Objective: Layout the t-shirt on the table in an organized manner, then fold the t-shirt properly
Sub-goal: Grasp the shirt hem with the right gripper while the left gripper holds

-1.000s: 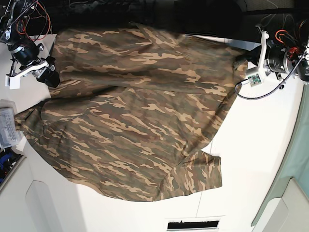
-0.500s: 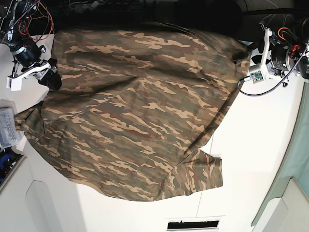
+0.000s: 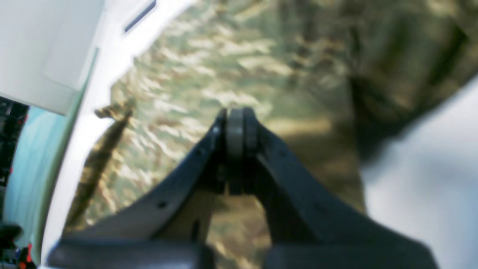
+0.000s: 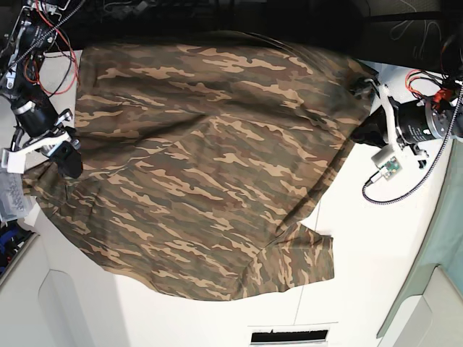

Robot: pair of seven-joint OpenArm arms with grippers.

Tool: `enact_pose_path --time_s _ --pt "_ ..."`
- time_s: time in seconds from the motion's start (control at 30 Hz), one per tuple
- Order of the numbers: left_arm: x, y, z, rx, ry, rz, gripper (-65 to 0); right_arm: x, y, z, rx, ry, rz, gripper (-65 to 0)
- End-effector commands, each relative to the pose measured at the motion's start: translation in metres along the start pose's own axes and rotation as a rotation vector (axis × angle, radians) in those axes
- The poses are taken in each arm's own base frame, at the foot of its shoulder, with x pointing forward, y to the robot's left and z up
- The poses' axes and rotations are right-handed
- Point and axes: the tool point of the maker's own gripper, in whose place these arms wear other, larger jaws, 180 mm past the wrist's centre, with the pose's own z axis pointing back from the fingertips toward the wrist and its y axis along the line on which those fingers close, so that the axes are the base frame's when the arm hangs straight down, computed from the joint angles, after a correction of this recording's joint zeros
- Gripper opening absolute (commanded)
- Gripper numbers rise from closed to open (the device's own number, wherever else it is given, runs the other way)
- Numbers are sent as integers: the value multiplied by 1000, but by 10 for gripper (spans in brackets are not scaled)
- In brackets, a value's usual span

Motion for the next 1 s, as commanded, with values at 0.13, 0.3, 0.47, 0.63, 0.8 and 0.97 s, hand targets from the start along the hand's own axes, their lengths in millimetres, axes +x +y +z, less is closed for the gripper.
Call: enact_pose_path --time_s 0.13,0.3,0.47,0.63,0.8,0.97 --pt "13 -38 -21 -92 -64 32 -650 0 55 -46 83 58 184 -650" --pt "-15 -66 -51 -120 17 89 -650 -17 85 -82 52 162 432 -650" --pt "-69 -59 -73 -45 177 159 -650 -43 85 -116 11 279 612 -650" --pt "-109 -21 -78 54 333 192 -650 -64 57 -139 -73 424 710 -650" --pt "-113 37 -80 196 380 230 -650 -55 29 -133 -146 446 755 -650" --pt "-99 85 -81 269 375 266 -650 -54 25 -129 -162 456 761 -650"
